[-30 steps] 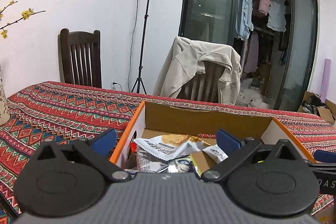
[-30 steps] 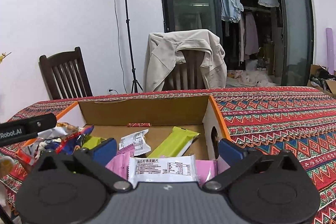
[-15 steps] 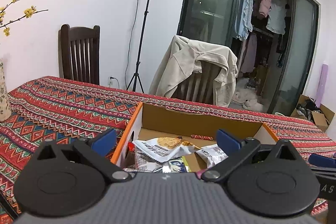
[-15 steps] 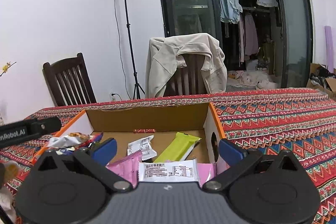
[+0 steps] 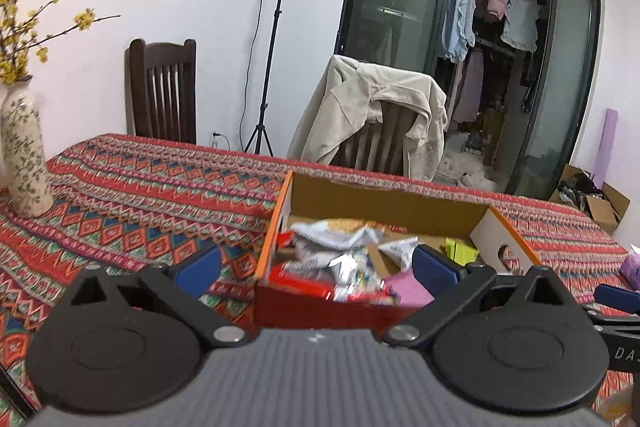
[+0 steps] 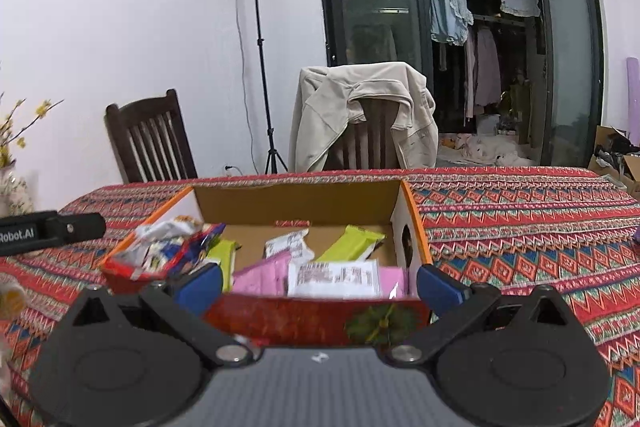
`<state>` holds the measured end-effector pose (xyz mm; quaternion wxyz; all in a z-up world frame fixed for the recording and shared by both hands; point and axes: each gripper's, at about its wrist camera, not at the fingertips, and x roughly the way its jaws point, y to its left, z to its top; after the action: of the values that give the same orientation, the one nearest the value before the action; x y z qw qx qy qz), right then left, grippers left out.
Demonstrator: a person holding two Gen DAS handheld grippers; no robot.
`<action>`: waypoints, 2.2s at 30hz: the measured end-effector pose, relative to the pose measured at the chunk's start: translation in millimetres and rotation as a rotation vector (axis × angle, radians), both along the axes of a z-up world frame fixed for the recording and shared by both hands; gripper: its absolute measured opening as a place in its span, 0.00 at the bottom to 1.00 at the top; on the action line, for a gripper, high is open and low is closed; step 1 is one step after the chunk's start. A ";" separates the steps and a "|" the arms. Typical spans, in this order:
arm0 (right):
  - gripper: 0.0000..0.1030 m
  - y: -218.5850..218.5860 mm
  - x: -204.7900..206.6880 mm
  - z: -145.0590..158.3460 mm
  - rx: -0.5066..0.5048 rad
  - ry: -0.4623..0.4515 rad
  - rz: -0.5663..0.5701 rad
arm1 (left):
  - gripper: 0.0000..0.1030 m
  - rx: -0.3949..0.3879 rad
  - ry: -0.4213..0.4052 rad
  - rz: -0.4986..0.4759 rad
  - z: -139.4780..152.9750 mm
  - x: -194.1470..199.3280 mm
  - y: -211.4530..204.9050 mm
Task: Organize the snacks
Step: 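Withdraw both grippers from the box toward the remaining pink packet, then grasp the pink packet with the right gripper while the left gripper grasps a white cracker packet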
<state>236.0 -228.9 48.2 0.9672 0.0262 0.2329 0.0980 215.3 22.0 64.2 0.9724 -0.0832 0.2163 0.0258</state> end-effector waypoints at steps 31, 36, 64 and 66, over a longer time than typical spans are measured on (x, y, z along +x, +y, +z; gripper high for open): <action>1.00 27.8 -72.9 -67.5 -0.052 0.210 0.107 | 1.00 0.009 0.072 -0.030 -63.7 -84.9 21.3; 1.00 41.9 -59.7 -69.7 -0.082 0.252 0.121 | 1.00 -0.014 0.093 -0.026 -67.2 -83.0 25.5; 0.79 57.3 -55.6 -81.4 -0.132 0.213 0.153 | 1.00 -0.019 0.117 -0.015 -71.6 -82.2 26.1; 0.74 54.4 -56.4 -79.9 -0.118 0.207 0.144 | 1.00 -0.016 0.121 -0.011 -72.0 -81.4 26.0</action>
<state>179.6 -174.5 -31.8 0.9282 -0.0377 0.3383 0.1500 133.9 48.0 -7.7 0.9570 -0.0880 0.2755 0.0238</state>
